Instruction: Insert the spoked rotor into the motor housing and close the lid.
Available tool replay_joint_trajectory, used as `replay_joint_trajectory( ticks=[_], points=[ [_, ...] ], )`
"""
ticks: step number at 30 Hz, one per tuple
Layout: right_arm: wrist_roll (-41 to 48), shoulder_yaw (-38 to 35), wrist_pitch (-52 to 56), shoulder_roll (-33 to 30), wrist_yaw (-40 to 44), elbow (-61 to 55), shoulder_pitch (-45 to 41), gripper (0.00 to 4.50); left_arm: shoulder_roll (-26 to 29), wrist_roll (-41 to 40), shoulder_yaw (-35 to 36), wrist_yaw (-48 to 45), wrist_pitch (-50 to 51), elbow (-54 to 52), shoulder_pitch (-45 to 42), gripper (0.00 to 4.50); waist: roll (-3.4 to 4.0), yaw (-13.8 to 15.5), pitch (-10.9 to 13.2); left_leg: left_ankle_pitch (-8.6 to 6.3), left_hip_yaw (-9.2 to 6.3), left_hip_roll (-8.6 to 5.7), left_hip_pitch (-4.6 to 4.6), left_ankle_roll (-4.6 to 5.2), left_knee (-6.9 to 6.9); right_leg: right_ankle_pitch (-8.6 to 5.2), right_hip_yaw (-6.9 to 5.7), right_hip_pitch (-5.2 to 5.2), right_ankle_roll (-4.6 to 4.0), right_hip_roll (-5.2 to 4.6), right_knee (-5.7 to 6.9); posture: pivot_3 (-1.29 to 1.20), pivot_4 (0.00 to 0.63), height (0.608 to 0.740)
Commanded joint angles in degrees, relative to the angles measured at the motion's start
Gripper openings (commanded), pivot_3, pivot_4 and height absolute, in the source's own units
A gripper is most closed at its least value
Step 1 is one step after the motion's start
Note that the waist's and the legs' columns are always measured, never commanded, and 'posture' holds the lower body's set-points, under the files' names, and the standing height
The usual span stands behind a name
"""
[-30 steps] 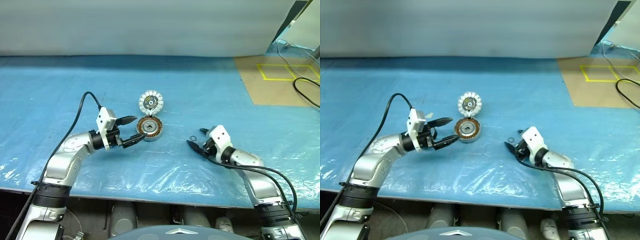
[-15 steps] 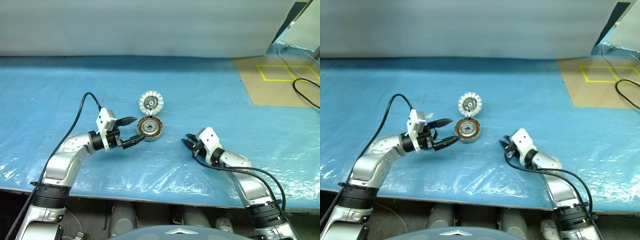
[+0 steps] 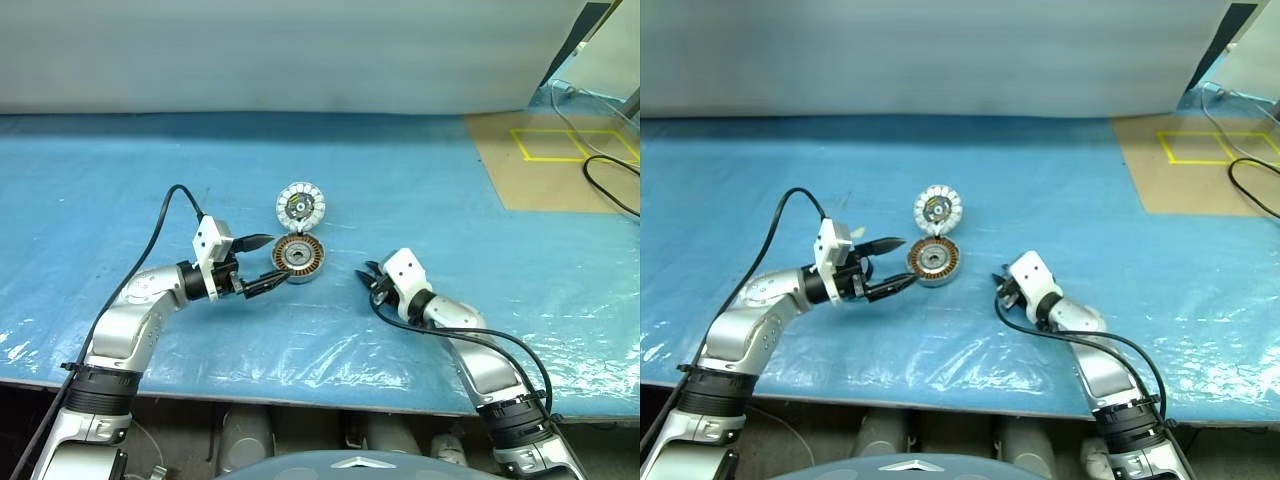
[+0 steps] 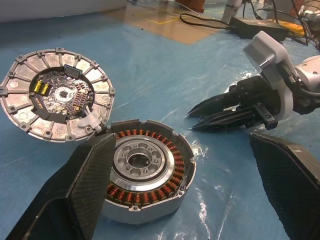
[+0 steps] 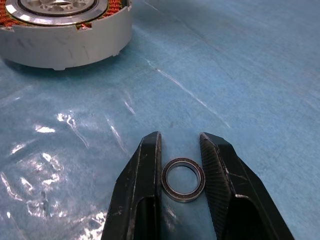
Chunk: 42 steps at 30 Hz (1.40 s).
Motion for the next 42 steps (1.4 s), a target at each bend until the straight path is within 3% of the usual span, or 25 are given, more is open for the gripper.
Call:
replay_joint_trajectory(
  ticks=[1, 2, 7, 18, 26, 27, 30, 32, 37, 42],
  points=[
    [-0.81, 1.77, 2.27, 2.26, -1.52, 1.44, -0.49, 1.56, 0.12, 0.28, 0.42, -0.65, -1.42, 0.07, -0.53, 4.50, 0.00, -0.12, 0.00, 0.01, 0.00, 0.00, -0.02, -0.01, -0.04, 0.01, 0.00, -0.02, -0.02, 0.00, -0.03, 0.00, 0.150, 0.740],
    [-0.94, 2.00, 2.51, 2.58, -1.61, 1.69, -0.57, 1.70, 0.04, 0.32, 0.39, -0.68, -1.56, 0.22, -0.53, 4.50, 0.01, -0.19, 0.00, 0.01, 0.00, 0.00, -0.02, -0.02, -0.06, 0.02, 0.00, -0.04, -0.03, 0.01, -0.05, 0.00, 0.150, 0.740],
    [-2.77, 3.59, 4.04, 3.95, -3.30, 0.71, -1.03, 3.25, -0.02, 0.40, 0.42, -1.01, -2.20, 0.85, -0.15, 4.50, 0.00, -0.62, 0.00, 0.02, 0.00, -0.02, -0.07, -0.05, -0.21, 0.03, -0.01, -0.02, -0.04, 0.00, -0.25, 0.00, 0.150, 0.740],
    [-4.76, 6.09, 7.47, 3.57, -3.86, -5.11, -1.52, 3.25, -0.01, 0.50, 0.19, -1.22, -2.52, 1.23, -0.28, 4.50, 0.01, -1.09, 0.01, 0.02, 0.00, -0.05, -0.08, -0.07, -0.42, 0.03, -0.01, -0.04, -0.04, 0.02, -0.42, 0.00, 0.150, 0.740],
    [-4.26, 2.74, 7.35, 2.75, -5.73, -4.39, -1.67, 3.25, 0.09, 0.40, 0.23, -1.12, -2.03, 1.00, -0.72, 4.50, 0.01, -0.94, 0.01, 0.02, 0.00, -0.08, -0.07, -0.07, -0.46, 0.03, -0.01, -0.03, -0.03, 0.00, -0.43, 0.00, 0.150, 0.740],
    [-3.91, 2.10, 7.28, 2.81, -5.89, -4.38, -1.69, 3.25, 0.06, 0.38, 0.19, -1.07, -1.94, 0.92, -0.75, 4.50, 0.01, -0.85, 0.01, 0.02, 0.00, -0.09, -0.07, -0.07, -0.46, 0.03, -0.01, -0.02, -0.03, -0.01, -0.43, 0.00, 0.150, 0.740],
    [4.07, -12.03, 0.23, -7.49, 2.96, -4.86, 6.22, 3.25, -0.08, 0.33, 0.07, -0.95, -1.70, 0.77, -0.92, 4.50, 0.12, 0.57, 0.04, 0.02, 0.02, -0.22, -0.12, -0.07, -0.46, 0.00, -0.01, 0.02, 0.03, -0.12, -0.44, 0.00, 0.150, 0.740],
    [7.42, -16.73, -4.93, -11.15, 6.11, -1.02, 7.80, 3.25, -0.28, 0.31, -0.02, -0.90, -1.61, 0.80, -1.10, 4.50, 0.10, 1.43, 0.04, -0.03, 0.06, -0.43, -0.15, 0.03, -0.49, -0.07, 0.05, 0.13, 0.16, -0.29, -0.51, 0.00, 0.150, 0.740],
    [8.73, -18.81, -14.89, -12.42, 9.81, 10.77, 7.17, 3.25, -0.53, 0.35, -0.07, -0.95, -1.78, 1.12, -1.35, 4.50, 0.02, 0.09, 0.01, -0.10, 0.05, -0.36, -0.04, 0.17, -0.45, -0.06, 0.03, 0.15, 0.22, -0.22, -0.45, 0.00, 0.150, 0.740],
    [10.60, -18.53, -15.04, -12.69, 12.28, 10.90, 7.20, 3.25, -0.97, 0.33, -0.04, -1.08, -1.84, 1.49, -1.47, 4.50, 0.10, -0.39, -0.03, -0.20, 0.03, -0.28, 0.00, 0.35, -0.40, -0.05, 0.02, 0.16, 0.18, -0.14, -0.42, 0.00, 0.150, 0.740]
  ],
)
